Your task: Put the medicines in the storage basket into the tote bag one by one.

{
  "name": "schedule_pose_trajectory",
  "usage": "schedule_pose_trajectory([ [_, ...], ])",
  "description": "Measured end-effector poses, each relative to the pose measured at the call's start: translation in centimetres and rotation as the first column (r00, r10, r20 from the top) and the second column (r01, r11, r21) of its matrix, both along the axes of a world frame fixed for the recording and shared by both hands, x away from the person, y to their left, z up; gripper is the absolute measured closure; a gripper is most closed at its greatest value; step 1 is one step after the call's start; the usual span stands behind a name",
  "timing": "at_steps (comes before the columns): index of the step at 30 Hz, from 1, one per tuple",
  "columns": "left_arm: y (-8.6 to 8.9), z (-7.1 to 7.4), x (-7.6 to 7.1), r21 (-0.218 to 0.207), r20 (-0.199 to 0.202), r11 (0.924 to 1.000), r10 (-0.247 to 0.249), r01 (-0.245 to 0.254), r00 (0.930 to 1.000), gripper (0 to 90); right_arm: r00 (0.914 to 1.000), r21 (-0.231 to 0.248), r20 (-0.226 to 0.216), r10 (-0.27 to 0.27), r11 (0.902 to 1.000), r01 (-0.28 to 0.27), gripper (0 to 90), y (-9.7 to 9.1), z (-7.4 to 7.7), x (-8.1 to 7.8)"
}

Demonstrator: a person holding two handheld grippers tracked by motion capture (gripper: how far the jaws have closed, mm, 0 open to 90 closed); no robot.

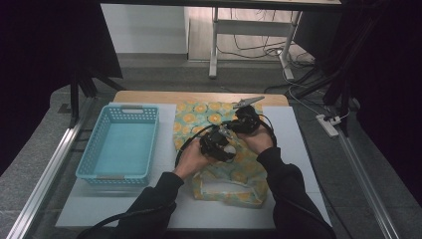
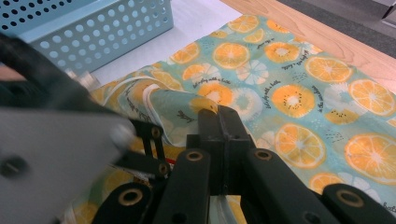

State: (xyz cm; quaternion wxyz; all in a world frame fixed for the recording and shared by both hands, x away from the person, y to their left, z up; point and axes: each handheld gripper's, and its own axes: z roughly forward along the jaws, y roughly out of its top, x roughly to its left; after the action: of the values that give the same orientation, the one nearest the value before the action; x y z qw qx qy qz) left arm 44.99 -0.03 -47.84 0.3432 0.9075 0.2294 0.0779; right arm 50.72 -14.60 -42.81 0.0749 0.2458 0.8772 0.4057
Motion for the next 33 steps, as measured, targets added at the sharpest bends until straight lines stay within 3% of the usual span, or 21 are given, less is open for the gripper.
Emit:
schedule_pose_trajectory([
  [9, 1.1, 1.3, -0.9, -0.073, -0.034, 0.9973, -0.008, 0.006, 0.9994, 25.4, 1.0, 0.007, -0.004, 0.003, 1.0, -0.003, 89.8, -0.1, -0.1, -0.1],
  [22, 2.1, 3.1, -3.0, -0.093, -0.035, 0.9957, -0.009, 0.006, 0.9994, 13.8, 0.9999, 0.02, -0.013, -0.001, 0.9998, 0.001, 89.8, -0.8, -0.3, -0.3],
  [33, 3.8, 3.7, -4.8, -0.174, -0.063, 0.9847, -0.009, -0.002, 0.998, 1.8, 0.9999, 0.027, -0.01, 0.009, 0.9996, -0.009, 89.8, -0.8, -0.2, -0.6],
])
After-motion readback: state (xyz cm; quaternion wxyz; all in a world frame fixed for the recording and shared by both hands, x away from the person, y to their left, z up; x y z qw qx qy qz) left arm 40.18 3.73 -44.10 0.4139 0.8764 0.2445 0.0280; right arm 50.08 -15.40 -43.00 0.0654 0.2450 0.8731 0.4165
